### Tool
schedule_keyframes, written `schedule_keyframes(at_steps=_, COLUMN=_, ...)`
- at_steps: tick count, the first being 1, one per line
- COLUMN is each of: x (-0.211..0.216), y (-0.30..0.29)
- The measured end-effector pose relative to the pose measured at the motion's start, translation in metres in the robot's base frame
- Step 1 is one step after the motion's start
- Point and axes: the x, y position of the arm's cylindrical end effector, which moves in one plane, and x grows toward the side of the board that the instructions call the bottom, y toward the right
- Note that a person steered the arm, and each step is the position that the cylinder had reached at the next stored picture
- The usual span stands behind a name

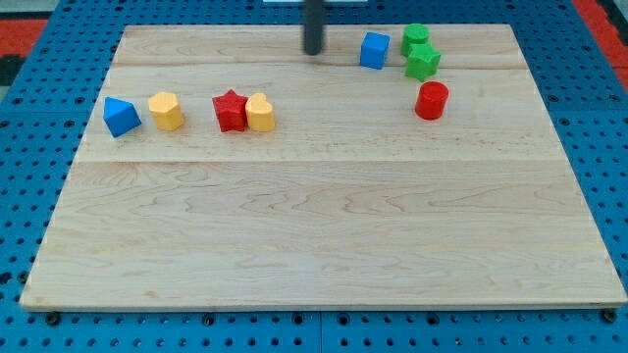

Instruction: Move the triangle above the hexagon

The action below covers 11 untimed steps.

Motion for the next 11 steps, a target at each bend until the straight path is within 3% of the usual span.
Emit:
schedule_keyframes(at_steps=1, x=0.009, y=-0.122)
schedule_keyframes(at_steps=2, x=0.097, y=-0.219)
schedule_keyframes(at_steps=3, x=0.118, y=-0.252)
schedule_keyframes(at_steps=4, x=0.17, y=-0.218)
schedule_keyframes(at_steps=6, x=0.1, y=-0.186)
schedule_keyframes(at_steps=7, x=0.099, y=-0.149)
schedule_keyframes(at_steps=9, x=0.099, y=-0.15)
schedule_keyframes(at_steps=11, x=0.118, y=-0.244)
